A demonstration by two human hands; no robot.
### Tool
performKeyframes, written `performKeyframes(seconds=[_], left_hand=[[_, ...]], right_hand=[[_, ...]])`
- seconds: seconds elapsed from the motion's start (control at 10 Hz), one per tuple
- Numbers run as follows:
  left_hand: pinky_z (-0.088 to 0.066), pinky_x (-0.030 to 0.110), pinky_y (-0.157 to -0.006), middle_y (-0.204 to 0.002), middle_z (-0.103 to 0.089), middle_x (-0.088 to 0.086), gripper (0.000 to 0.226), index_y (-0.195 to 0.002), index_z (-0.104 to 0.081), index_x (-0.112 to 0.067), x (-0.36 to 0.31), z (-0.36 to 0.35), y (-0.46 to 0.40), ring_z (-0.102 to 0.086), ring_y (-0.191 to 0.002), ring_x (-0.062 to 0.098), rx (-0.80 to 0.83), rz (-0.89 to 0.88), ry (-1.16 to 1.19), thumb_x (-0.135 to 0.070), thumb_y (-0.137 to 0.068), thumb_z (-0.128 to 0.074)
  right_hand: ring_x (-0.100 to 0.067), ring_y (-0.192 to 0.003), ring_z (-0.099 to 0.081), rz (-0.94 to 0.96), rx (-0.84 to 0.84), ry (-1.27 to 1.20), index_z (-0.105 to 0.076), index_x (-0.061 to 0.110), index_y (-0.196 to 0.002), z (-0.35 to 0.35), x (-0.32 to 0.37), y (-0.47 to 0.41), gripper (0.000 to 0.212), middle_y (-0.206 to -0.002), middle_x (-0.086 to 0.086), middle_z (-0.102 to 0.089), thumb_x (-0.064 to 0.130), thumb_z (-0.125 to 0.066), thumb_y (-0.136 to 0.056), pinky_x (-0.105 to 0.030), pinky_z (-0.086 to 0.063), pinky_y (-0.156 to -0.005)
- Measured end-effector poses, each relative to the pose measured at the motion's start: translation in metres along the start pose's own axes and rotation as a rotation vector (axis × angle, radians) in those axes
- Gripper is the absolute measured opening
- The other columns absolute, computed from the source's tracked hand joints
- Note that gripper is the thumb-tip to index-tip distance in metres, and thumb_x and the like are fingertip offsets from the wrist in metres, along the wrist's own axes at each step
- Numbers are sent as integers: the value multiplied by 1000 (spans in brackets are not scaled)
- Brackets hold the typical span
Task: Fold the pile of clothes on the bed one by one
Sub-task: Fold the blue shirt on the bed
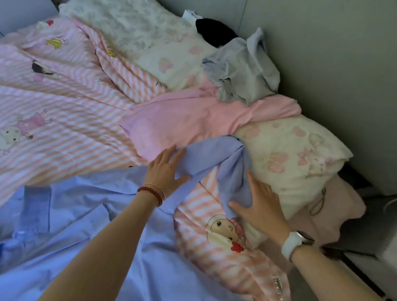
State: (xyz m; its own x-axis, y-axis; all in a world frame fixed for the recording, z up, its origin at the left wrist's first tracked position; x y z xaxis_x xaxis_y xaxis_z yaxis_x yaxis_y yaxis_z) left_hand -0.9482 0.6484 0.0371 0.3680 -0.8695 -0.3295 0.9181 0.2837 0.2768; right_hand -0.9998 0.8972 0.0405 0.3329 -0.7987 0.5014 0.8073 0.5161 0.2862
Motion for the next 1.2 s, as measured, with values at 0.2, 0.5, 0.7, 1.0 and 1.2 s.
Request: performKeyframes(seconds=[0.2,0.5,0.7,1.0,1.2], left_hand=[[-40,31,-73,-96,-66,13,24,-98,-66,-6,-21,16,-25,-57,-93,33,-113,86,295,-22,-92,-49],[-31,26,-70,-90,-57,8,7,-88,-49,-12,-38,50,-68,-51,-87,27,-133,201,452,-17,-94,-49],[-29,40,-100,-128,-53,8,44,-131,-44,-19,-42,27,-75,-45,-121,29,99,354,255,-45,-96,-39],[-31,25,-54,-68,-49,0,18,-82,-58,-11,-38,44,-95,-43,-62,17,113,361,652,-28,-89,-61],[-33,24,-57,-79,-51,4,18,-85,-51,-8,-36,54,-104,-46,-74,20,191,304,606,-23,-90,-59]], right_hand=[[-20,-96,-60,-419,79,-760,-58,15,-108,45,2,-22,16,-110,-8,-60,11,-52,-94,-26,-47,-74],[-28,-100,-58,-537,-433,-1895,-43,3,-128,135,-29,-70,31,-123,-16,-51,12,-41,-98,-38,-54,-81],[-35,-119,-51,-743,-236,-1473,-44,-7,-128,80,-5,-83,36,-133,-25,-47,8,-45,-95,-40,-43,-100],[-27,-105,-61,-574,-249,-1548,-56,6,-119,77,-1,-140,42,-116,-13,-63,33,-60,-88,-39,-52,-88],[-25,-100,-58,-636,-414,-1390,-50,7,-118,100,-9,-152,32,-113,-10,-59,26,-54,-93,-42,-50,-91]])
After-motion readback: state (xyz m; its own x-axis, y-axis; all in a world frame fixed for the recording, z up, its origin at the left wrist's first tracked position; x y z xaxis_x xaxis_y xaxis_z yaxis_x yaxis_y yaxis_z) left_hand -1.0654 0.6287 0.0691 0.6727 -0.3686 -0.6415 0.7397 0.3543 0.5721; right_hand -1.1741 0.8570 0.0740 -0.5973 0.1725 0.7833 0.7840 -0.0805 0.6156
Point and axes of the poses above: each hand's wrist, its own y-axis away from the middle knuckle, its own z-axis out of the back of the hand, x = y × z, the point moved 1 cm from there along -y, towards the middle knuckle
